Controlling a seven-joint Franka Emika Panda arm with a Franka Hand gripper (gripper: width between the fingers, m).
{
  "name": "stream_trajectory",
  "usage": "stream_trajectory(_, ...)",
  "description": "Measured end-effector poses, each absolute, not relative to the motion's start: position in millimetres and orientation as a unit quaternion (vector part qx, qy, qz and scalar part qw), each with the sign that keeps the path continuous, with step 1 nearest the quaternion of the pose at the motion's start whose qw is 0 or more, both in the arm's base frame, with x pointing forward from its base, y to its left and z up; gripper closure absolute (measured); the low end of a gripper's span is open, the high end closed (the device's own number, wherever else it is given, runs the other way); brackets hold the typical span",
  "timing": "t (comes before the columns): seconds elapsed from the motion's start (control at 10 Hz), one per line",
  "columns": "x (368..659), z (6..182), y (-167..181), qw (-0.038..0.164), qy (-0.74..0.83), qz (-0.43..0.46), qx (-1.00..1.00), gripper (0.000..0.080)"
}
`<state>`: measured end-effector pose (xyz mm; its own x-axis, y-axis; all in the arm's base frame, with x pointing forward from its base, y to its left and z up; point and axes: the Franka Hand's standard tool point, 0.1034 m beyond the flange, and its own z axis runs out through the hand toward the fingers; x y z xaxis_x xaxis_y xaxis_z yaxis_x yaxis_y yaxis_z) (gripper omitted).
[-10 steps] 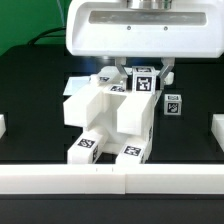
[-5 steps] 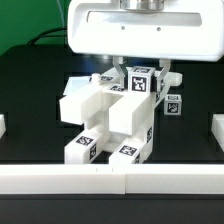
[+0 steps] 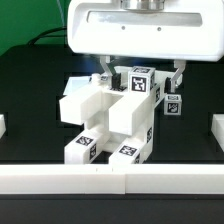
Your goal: Assemble chair
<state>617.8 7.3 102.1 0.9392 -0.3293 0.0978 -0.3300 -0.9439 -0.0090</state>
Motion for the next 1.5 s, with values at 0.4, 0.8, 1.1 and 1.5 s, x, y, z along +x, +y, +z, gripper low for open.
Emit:
stream_trajectory(0.4,619.2,105.0,2.7,0.011,-0.029,0.051,0.998,0.0151)
stream_trajectory(0.8,619.4,104.6,3.2,0.011,-0.029,0.050,0.998,0.0176)
stream_trajectory(1.1,619.2,104.4,3.3,0.010,-0.044,0.050,0.998,0.0531)
stream_trajectory(1.5,619.2,104.1,3.5,0.000,-0.185,0.051,0.981,0.0531)
